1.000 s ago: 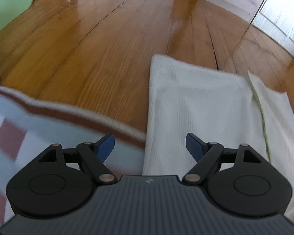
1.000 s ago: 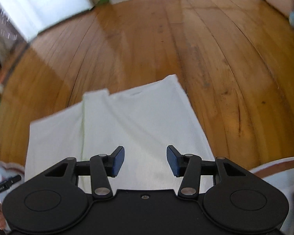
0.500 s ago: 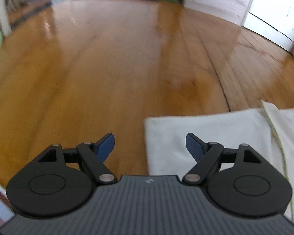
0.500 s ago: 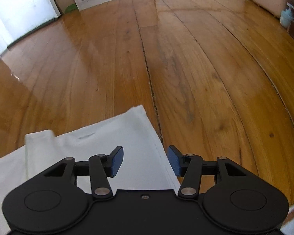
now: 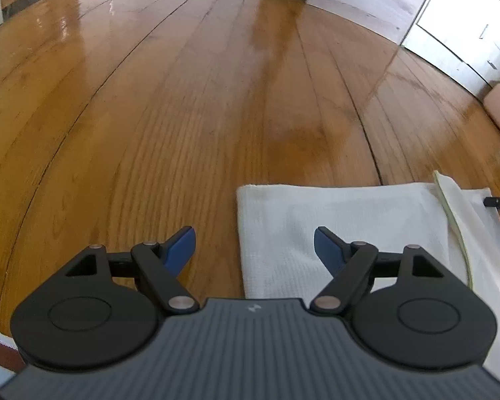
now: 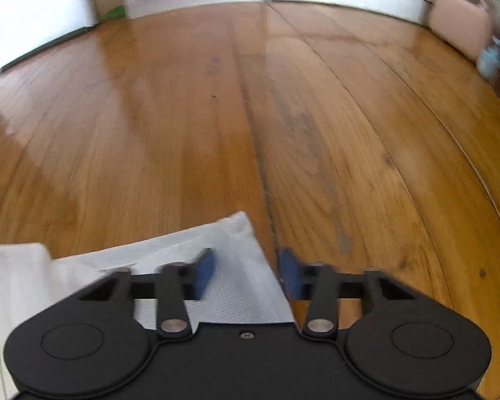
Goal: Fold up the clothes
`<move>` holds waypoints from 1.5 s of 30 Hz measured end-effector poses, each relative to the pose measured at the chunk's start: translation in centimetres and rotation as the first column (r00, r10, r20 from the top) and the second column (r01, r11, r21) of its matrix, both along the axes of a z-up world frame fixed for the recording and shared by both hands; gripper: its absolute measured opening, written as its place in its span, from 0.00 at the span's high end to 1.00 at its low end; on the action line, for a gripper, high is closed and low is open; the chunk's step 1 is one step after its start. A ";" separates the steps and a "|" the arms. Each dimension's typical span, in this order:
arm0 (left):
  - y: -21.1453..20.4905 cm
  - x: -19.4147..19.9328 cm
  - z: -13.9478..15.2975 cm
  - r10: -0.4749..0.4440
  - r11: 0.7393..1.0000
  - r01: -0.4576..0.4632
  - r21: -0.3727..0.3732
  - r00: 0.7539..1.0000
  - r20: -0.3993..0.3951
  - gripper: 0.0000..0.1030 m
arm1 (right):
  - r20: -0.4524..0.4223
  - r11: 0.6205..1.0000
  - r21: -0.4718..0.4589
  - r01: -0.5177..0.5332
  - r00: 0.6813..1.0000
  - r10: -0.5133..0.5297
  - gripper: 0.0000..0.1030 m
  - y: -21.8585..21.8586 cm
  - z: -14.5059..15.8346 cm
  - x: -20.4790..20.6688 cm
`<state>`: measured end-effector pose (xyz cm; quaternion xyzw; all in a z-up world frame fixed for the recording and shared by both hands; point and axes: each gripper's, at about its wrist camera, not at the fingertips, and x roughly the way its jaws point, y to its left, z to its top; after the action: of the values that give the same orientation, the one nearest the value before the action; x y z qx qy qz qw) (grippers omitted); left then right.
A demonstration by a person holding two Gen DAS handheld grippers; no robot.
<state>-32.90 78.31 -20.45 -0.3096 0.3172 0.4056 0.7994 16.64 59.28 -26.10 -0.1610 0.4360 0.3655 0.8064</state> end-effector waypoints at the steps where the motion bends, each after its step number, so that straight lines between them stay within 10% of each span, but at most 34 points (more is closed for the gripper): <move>1: 0.0 0.1 -0.1 -0.004 1.000 0.004 0.002 1.000 0.000 0.25 | 0.008 1.000 0.001 -0.010 1.000 0.010 0.98 0.1 0.4 0.0; 13: -0.4 3.1 -1.6 -0.042 0.994 0.050 0.094 0.996 -0.081 0.24 | 0.135 0.998 0.053 0.030 0.990 -0.037 0.98 -1.1 3.7 -0.1; 15: -0.7 3.6 -1.6 -0.062 0.989 0.071 0.128 0.995 -0.072 0.57 | 0.134 0.997 0.062 0.041 0.990 -0.049 0.98 -1.3 3.9 -0.2; 16: -0.8 3.5 -1.6 -0.061 0.988 0.068 0.138 0.997 -0.052 0.98 | 0.133 0.997 0.068 0.049 0.989 -0.057 0.98 -1.3 4.1 -0.2; 29: -12.9 -1.8 8.0 -0.081 0.951 0.005 0.308 0.969 0.233 0.97 | 0.188 0.977 0.176 0.120 0.970 -0.153 0.98 -8.0 8.2 -6.1; 39: -29.1 -11.6 14.3 -0.110 0.942 0.034 0.333 0.971 0.211 0.97 | 0.087 0.799 0.548 0.248 0.933 -0.350 0.98 -26.9 15.0 -17.9; 43: -35.2 -14.6 12.6 -0.133 0.978 0.108 0.178 0.982 0.132 0.97 | -0.064 0.717 0.605 0.345 0.919 -0.388 0.98 -37.7 14.3 -22.7; 45: -37.3 -14.7 10.8 -0.139 0.983 0.132 0.130 0.989 0.044 0.97 | -0.074 0.756 0.557 0.344 0.927 -0.367 0.98 -40.8 12.6 -24.4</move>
<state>-47.55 41.00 -9.65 -0.2466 0.2899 0.3612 0.8513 -7.76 18.47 -13.53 0.1611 0.3160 0.3142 0.8806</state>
